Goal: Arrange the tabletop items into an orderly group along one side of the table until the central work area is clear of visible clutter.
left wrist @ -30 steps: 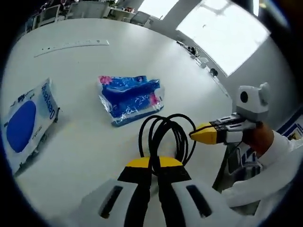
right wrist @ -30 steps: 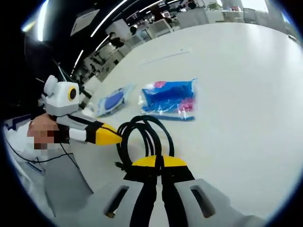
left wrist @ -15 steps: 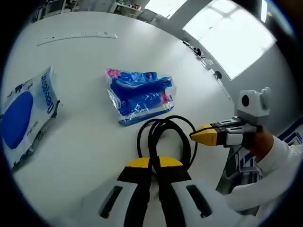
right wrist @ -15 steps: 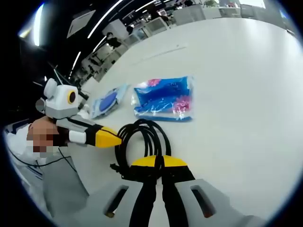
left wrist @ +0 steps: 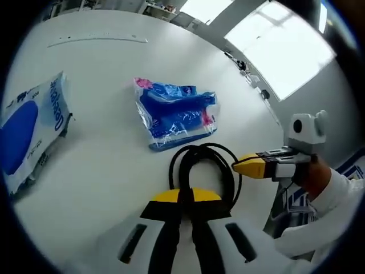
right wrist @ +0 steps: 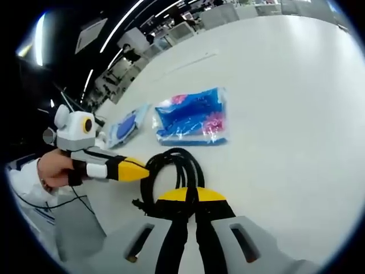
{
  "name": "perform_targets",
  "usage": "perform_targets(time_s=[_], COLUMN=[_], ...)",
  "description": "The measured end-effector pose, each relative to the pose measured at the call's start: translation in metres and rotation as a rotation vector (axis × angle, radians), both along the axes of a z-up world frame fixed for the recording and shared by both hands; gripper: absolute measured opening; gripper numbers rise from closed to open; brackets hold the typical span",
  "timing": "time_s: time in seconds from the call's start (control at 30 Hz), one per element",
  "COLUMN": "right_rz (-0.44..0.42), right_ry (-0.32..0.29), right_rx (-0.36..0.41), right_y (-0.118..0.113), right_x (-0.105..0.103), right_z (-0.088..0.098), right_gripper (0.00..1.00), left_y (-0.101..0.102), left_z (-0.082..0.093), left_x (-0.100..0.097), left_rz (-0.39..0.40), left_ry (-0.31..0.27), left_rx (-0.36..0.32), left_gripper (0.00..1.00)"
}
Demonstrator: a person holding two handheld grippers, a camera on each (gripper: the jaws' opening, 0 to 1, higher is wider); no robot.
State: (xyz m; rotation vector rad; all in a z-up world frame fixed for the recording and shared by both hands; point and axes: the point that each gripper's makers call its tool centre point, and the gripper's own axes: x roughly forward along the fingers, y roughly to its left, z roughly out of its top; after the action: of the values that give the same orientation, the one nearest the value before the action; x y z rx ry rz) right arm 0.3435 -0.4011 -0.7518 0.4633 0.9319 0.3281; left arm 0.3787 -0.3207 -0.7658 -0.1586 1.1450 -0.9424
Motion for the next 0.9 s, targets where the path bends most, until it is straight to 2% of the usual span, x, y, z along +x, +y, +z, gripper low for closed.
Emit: perform_targets(time_s=[0.27, 0.6, 0.83, 0.9], right_rz=[-0.004, 0.004, 0.001, 0.000], right_ry=[0.010, 0.000, -0.012, -0.017], right_rx=[-0.008, -0.022, -0.039, -0.044], right_y=[-0.002, -0.003, -0.006, -0.008], right_x=[0.001, 0.001, 0.002, 0.001], right_z=[-0.003, -0.004, -0.003, -0.001], right_gripper=[0.00, 0.01, 0.05, 0.06], left_y=[0.000, 0.002, 0.006, 0.007], left_z=[0.002, 0.007, 0.010, 0.012], left_x=[0.000, 0.004, 0.008, 0.009], left_rz=[0.012, 0.012, 0.015, 0.005], left_ry=[0.014, -0.003, -0.030, -0.053], left_rx=[-0.019, -0.024, -0.019, -0.019], left_gripper=[0.03, 0.01, 0.00, 0.00])
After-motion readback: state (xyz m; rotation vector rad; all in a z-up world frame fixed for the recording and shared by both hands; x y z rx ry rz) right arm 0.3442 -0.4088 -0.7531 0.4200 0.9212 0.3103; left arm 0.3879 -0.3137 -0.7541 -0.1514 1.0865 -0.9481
